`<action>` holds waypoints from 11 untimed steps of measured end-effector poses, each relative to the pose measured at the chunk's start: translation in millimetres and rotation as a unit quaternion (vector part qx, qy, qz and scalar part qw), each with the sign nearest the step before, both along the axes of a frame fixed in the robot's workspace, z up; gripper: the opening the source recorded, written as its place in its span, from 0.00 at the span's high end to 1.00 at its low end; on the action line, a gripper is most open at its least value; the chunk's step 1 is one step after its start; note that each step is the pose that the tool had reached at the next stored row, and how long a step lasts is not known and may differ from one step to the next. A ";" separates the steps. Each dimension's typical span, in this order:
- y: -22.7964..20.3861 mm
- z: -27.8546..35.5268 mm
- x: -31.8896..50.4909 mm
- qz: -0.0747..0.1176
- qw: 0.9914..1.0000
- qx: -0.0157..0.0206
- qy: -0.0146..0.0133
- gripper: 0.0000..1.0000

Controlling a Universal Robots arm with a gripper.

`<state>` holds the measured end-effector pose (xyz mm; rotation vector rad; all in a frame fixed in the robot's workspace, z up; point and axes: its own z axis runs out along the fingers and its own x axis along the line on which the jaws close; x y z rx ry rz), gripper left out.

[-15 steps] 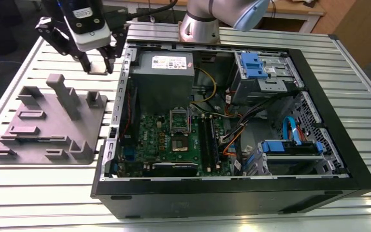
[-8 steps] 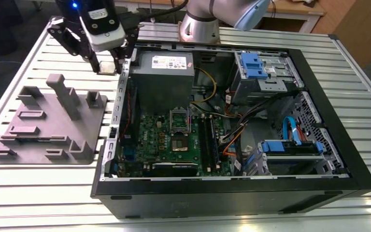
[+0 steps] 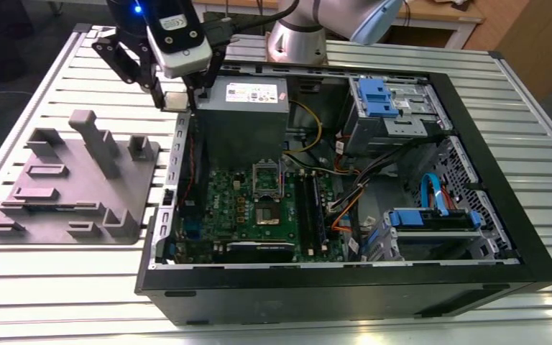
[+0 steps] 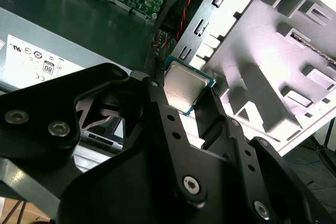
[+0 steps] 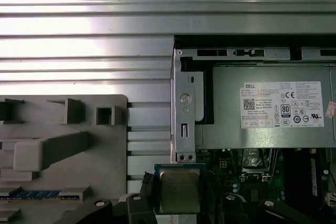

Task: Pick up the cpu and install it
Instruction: 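Pick up the cpu and move it towards the insertion slot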

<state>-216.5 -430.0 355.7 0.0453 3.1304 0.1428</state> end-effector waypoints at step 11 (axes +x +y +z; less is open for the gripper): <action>0.0 0.0 6.5 0.000 1.000 0.000 0.000 0.53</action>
